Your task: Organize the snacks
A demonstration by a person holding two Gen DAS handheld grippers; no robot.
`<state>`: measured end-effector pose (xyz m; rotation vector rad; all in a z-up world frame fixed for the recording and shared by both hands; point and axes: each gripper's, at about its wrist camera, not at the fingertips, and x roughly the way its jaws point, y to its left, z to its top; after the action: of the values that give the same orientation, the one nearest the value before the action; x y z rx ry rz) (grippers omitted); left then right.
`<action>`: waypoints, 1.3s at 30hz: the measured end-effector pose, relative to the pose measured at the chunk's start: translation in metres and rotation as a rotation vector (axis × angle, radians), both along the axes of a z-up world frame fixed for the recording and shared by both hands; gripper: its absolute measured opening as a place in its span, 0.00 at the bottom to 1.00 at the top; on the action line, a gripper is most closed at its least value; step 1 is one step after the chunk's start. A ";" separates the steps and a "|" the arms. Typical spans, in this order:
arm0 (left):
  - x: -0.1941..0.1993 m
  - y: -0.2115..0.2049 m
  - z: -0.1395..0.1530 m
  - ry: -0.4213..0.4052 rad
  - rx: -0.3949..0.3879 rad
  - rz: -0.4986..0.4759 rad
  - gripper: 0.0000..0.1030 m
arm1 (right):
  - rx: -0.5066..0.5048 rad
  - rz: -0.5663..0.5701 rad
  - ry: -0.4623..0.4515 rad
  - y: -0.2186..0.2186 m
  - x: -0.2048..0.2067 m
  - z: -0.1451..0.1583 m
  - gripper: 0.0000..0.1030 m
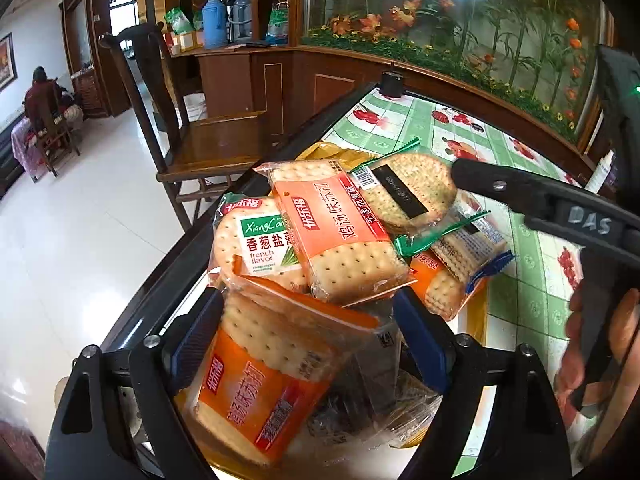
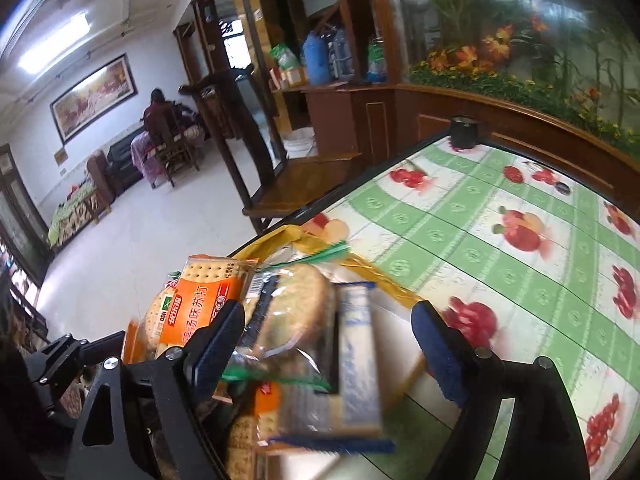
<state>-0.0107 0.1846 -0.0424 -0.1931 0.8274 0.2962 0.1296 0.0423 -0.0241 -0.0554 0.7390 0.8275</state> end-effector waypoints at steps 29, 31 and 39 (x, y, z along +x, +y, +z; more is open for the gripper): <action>-0.015 -0.070 0.023 -0.070 0.048 -0.107 0.85 | 0.058 -0.158 0.014 -0.141 -0.040 -0.009 0.87; -0.014 -0.080 0.023 -0.078 0.037 -0.125 0.85 | 0.054 -0.174 0.012 -0.152 -0.043 -0.010 0.87; -0.009 -0.128 0.025 -0.086 0.103 -0.209 0.85 | 0.042 -0.247 0.002 -0.196 -0.059 -0.014 0.92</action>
<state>-0.0196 0.0567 -0.0175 -0.0228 0.7379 0.1327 0.0702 -0.1538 -0.0376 0.0732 0.7135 0.6067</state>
